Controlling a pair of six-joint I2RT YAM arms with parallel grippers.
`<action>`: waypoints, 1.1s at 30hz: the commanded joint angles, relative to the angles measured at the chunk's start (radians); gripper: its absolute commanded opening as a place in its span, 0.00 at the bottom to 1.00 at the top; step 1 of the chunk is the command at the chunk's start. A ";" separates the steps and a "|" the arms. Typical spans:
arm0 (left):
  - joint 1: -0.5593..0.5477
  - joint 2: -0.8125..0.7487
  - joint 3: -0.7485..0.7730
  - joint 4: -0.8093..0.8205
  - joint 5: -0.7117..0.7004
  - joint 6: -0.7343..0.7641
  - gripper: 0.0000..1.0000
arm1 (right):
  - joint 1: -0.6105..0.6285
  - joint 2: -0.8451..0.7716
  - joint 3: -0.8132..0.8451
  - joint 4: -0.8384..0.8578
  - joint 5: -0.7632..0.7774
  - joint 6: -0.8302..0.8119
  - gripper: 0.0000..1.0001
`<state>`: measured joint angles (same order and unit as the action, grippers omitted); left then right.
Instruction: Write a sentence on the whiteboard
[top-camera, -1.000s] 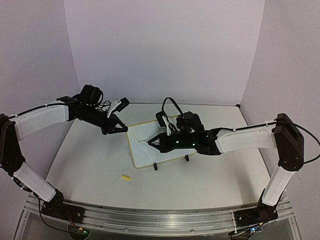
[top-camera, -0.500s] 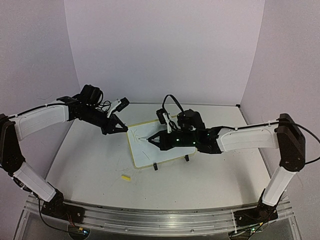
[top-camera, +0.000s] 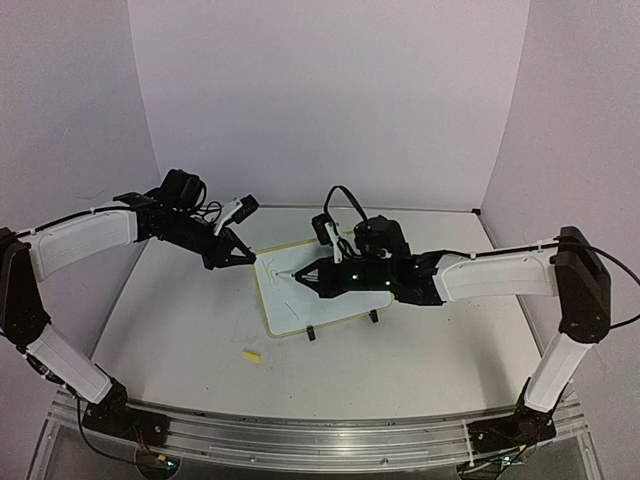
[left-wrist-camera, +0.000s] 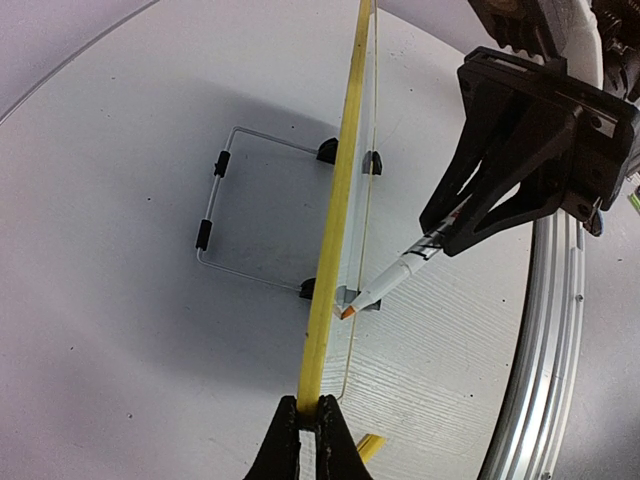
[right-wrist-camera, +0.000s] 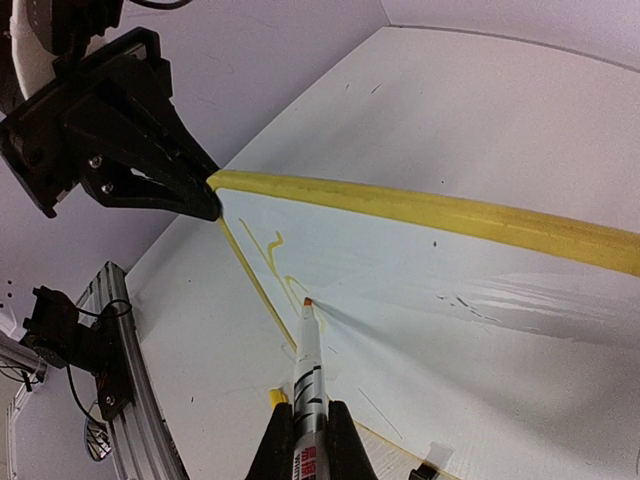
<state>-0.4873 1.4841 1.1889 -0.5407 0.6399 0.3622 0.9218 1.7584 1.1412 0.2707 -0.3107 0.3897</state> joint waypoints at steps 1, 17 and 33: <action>-0.002 -0.027 -0.003 0.005 -0.023 0.026 0.00 | -0.004 -0.046 0.024 0.066 -0.009 -0.008 0.00; -0.002 -0.023 -0.003 0.005 -0.023 0.026 0.00 | -0.004 -0.058 -0.033 0.081 -0.035 -0.004 0.00; -0.002 -0.024 -0.001 0.004 -0.024 0.026 0.00 | -0.007 -0.017 0.004 0.024 0.021 -0.007 0.00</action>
<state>-0.4877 1.4838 1.1889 -0.5407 0.6426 0.3629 0.9191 1.7134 1.1107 0.3082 -0.3068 0.3923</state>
